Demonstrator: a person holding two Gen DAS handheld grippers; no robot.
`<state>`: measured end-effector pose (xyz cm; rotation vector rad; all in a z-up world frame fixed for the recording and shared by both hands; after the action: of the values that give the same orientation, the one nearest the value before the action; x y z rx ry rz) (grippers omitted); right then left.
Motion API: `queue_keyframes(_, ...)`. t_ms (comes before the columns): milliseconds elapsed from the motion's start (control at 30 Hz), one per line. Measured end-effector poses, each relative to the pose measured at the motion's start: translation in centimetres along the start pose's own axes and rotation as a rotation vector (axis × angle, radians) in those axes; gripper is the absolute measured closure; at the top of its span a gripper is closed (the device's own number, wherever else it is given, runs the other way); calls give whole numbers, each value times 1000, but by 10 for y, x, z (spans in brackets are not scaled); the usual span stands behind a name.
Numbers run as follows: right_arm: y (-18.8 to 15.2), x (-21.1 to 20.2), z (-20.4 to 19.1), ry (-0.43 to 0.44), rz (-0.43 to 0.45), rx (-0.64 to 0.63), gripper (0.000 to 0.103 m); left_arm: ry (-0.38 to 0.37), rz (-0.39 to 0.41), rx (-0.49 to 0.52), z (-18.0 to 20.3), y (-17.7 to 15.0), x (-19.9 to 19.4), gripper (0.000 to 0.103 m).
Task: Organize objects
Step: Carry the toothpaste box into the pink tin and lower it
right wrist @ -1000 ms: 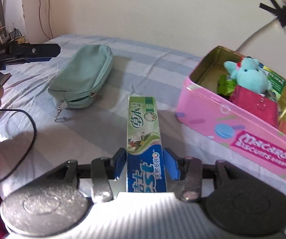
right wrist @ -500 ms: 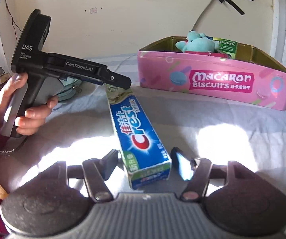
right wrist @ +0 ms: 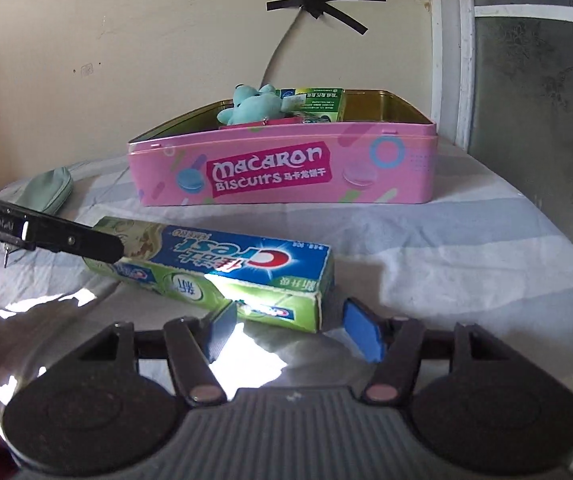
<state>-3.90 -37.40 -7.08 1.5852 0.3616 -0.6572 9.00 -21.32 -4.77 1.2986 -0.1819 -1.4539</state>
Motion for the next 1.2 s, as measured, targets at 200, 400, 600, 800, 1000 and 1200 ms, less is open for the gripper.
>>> queue_keyframes(200,1,4,3,21,23,-20,35,-14,-12,-72,-3,2,0,25)
queue_keyframes(400,1,9,-4,42,50,-36,39,8,-20,-32,9,1,8,28)
queue_keyframes(600,24,-9,1,38,121,-18,40,6,58,1,26,31,-17,30)
queue_keyframes(800,90,-20,11,9,252,-29,40,25,155,61,34,94,-29,30)
queue_keyframes(1000,140,18,14,-31,266,-55,40,101,176,72,19,140,-6,30)
queue_keyframes(1200,162,67,13,-26,203,-43,40,150,159,53,-1,163,21,30)
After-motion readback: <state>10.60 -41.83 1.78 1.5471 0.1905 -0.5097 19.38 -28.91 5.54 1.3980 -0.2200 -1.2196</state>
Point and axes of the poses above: each gripper's, at about its wrist camera, not at the fingertips, and x roughly the way its jaws point, z to its right, y to its top, the point moved 8 cm from there along x, roughly the way its jaws point, and after that the axes turned 6 degrees about -y, right-handed, at the moved point
